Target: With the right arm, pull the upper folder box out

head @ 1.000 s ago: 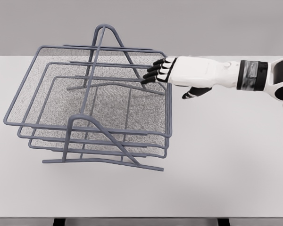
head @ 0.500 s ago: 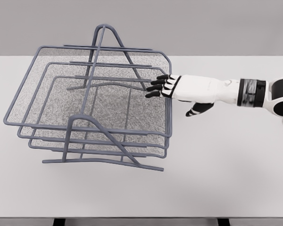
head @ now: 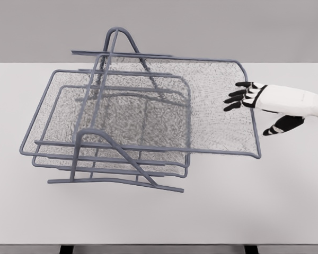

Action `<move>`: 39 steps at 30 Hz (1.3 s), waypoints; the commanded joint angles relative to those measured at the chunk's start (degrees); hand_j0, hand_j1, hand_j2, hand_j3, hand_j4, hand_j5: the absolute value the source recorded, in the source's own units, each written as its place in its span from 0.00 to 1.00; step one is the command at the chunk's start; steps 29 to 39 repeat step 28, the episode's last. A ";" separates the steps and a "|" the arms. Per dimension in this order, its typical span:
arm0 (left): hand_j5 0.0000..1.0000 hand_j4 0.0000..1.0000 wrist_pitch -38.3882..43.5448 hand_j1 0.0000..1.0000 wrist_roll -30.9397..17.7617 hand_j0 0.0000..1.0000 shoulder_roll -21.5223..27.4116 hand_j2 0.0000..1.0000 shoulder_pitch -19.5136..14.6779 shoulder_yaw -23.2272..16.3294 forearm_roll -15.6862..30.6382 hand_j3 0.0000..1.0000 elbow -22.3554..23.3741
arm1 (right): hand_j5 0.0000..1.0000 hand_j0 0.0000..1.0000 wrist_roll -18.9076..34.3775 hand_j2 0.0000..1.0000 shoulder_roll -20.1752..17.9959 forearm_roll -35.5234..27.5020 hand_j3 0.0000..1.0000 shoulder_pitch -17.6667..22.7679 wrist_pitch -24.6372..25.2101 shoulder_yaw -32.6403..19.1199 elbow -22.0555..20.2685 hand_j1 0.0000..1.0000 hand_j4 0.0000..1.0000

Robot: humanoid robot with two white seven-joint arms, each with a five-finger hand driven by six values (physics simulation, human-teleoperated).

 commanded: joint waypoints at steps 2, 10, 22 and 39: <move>1.00 1.00 0.00 1.00 -0.06 1.00 0.00 1.00 0.00 -0.03 -0.09 1.00 0.02 | 1.00 1.00 0.20 1.00 -5.74 14.31 1.00 0.79 -1.13 -2.10 1.93 1.00 1.00; 1.00 1.00 0.00 1.00 0.02 1.00 0.00 1.00 0.00 -0.03 0.00 1.00 0.02 | 1.00 1.00 0.20 1.00 -11.36 6.67 1.00 10.02 -1.13 -14.85 2.37 1.00 1.00; 1.00 1.00 0.00 1.00 -0.06 1.00 0.00 1.00 0.00 -0.03 -0.09 1.00 0.02 | 1.00 1.00 0.20 1.00 -1.52 -5.82 1.00 -12.65 -1.13 8.62 1.67 1.00 1.00; 1.00 1.00 0.00 1.00 0.02 1.00 0.00 1.00 -0.18 -0.03 0.00 1.00 -0.68 | 1.00 1.00 0.20 1.00 1.73 -5.73 1.00 -12.74 -1.13 12.31 1.58 1.00 1.00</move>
